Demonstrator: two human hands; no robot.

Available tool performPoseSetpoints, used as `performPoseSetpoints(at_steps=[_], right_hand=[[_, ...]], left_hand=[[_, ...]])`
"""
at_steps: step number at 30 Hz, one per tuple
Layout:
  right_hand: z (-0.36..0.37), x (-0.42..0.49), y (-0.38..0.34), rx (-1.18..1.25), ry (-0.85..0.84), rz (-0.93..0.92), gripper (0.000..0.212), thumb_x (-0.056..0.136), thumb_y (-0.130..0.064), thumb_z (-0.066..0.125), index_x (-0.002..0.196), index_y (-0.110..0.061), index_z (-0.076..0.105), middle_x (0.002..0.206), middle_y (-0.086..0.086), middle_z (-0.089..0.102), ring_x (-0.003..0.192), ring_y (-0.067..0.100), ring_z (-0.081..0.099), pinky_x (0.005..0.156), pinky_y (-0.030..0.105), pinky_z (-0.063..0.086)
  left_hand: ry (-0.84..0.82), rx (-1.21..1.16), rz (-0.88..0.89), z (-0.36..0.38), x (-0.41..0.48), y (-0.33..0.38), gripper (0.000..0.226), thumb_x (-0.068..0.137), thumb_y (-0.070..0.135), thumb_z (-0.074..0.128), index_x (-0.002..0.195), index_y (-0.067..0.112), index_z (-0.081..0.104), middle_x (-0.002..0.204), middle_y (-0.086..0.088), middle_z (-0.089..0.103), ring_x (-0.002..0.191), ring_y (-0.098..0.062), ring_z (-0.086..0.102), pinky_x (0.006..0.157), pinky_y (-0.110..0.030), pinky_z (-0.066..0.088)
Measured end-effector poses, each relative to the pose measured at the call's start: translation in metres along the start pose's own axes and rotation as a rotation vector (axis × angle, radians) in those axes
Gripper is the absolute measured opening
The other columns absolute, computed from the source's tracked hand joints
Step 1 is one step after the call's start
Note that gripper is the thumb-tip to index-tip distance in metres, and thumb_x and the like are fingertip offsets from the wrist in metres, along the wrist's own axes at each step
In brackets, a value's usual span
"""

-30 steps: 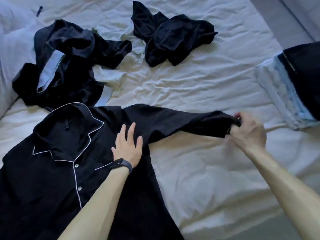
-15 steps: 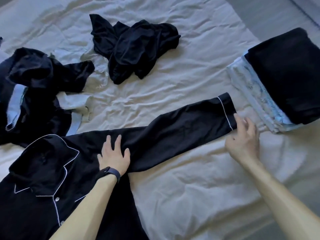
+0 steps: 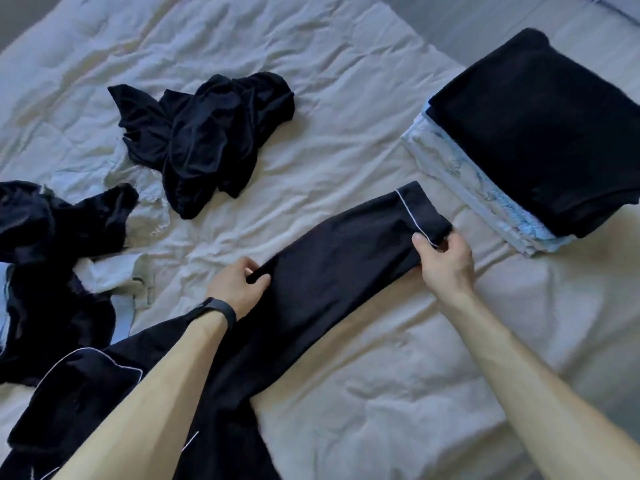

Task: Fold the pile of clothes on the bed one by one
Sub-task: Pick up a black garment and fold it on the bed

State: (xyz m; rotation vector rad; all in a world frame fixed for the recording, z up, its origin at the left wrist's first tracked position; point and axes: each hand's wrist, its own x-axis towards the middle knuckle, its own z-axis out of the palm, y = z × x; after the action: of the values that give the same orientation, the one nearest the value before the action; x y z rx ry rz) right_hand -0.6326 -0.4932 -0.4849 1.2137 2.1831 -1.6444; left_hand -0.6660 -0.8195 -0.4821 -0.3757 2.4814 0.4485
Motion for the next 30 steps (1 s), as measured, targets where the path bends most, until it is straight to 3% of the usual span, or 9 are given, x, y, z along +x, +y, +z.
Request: performPoseSetpoints(at_steps=[4,8,10,13,16,19,22,26,30], right_hand=[[0.002,0.013,0.030,0.134,-0.057,0.139,0.051,0.062,-0.054,0.075,0.107,-0.031,0.067,0.103,-0.011,0.074,0.100,0.018,0.071,0.090,0.048,0.059],[0.003,0.004,0.020,0.179,-0.098,0.252,0.039,0.074,-0.033,0.083,0.107,-0.019,0.067,0.098,-0.001,0.074,0.086,0.020,0.073,0.074,0.044,0.064],[0.006,0.004,0.020,0.062,-0.085,0.274,0.034,0.074,-0.035,0.078,0.099,-0.016,0.065,0.089,0.001,0.072,0.081,0.027,0.073,0.077,0.047,0.063],[0.006,0.010,0.012,-0.061,-0.088,0.150,0.030,0.082,-0.032,0.070,0.108,-0.018,0.064,0.097,-0.005,0.069,0.091,0.021,0.064,0.088,0.035,0.052],[0.000,0.013,0.001,-0.027,-0.061,-0.049,0.012,0.093,-0.025,0.068,0.103,-0.021,0.066,0.081,-0.014,0.062,0.083,0.015,0.058,0.074,0.024,0.038],[-0.001,0.022,0.001,-0.032,-0.011,-0.069,0.011,0.095,-0.029,0.066,0.101,-0.020,0.062,0.077,-0.017,0.057,0.074,0.010,0.054,0.069,0.020,0.032],[-0.001,0.029,0.008,-0.106,0.023,0.004,0.023,0.092,-0.036,0.069,0.096,-0.018,0.056,0.074,-0.017,0.057,0.078,0.017,0.056,0.072,0.026,0.034],[0.001,0.022,0.013,-0.129,0.034,0.055,0.024,0.090,-0.038,0.071,0.093,-0.019,0.056,0.079,-0.012,0.064,0.079,0.015,0.054,0.077,0.028,0.040],[-0.001,0.018,0.013,-0.125,0.052,0.061,0.014,0.095,-0.030,0.065,0.089,-0.018,0.061,0.075,-0.012,0.062,0.078,0.015,0.053,0.065,0.021,0.027]], left_hand=[[-0.163,-0.135,0.042,0.006,0.014,0.062,0.039,0.085,0.036,0.075,0.116,0.024,0.054,0.110,0.003,0.059,0.093,-0.016,0.058,0.082,-0.028,0.044],[-0.172,-0.201,0.200,0.020,0.031,0.148,0.046,0.084,0.035,0.077,0.120,0.023,0.052,0.102,0.006,0.060,0.084,-0.011,0.059,0.076,-0.028,0.047],[-0.198,-0.150,0.281,0.026,0.037,0.184,0.044,0.084,0.039,0.077,0.120,0.022,0.056,0.104,0.007,0.060,0.090,-0.015,0.060,0.078,-0.028,0.046],[-0.235,-0.059,0.374,0.027,0.048,0.220,0.022,0.089,0.031,0.073,0.108,0.023,0.066,0.094,0.004,0.063,0.087,-0.019,0.063,0.074,-0.026,0.045],[-0.175,-0.231,0.365,0.016,0.060,0.234,0.014,0.086,0.021,0.073,0.087,0.031,0.064,0.081,0.006,0.063,0.078,-0.017,0.063,0.073,-0.027,0.049],[-0.108,-0.375,0.330,0.007,0.069,0.232,0.012,0.081,0.027,0.074,0.081,0.036,0.065,0.076,0.009,0.064,0.071,-0.015,0.063,0.072,-0.027,0.052],[-0.114,-0.236,0.350,0.011,0.070,0.233,0.005,0.089,0.031,0.070,0.089,0.034,0.066,0.081,0.009,0.065,0.071,-0.012,0.062,0.067,-0.024,0.049],[-0.071,0.035,0.400,0.023,0.071,0.239,0.023,0.091,0.027,0.068,0.114,0.024,0.065,0.102,0.000,0.066,0.091,-0.023,0.063,0.075,-0.026,0.044],[0.118,0.297,0.456,0.020,0.064,0.244,0.018,0.093,0.040,0.064,0.108,0.030,0.064,0.107,-0.001,0.049,0.099,-0.026,0.053,0.074,-0.035,0.044]])
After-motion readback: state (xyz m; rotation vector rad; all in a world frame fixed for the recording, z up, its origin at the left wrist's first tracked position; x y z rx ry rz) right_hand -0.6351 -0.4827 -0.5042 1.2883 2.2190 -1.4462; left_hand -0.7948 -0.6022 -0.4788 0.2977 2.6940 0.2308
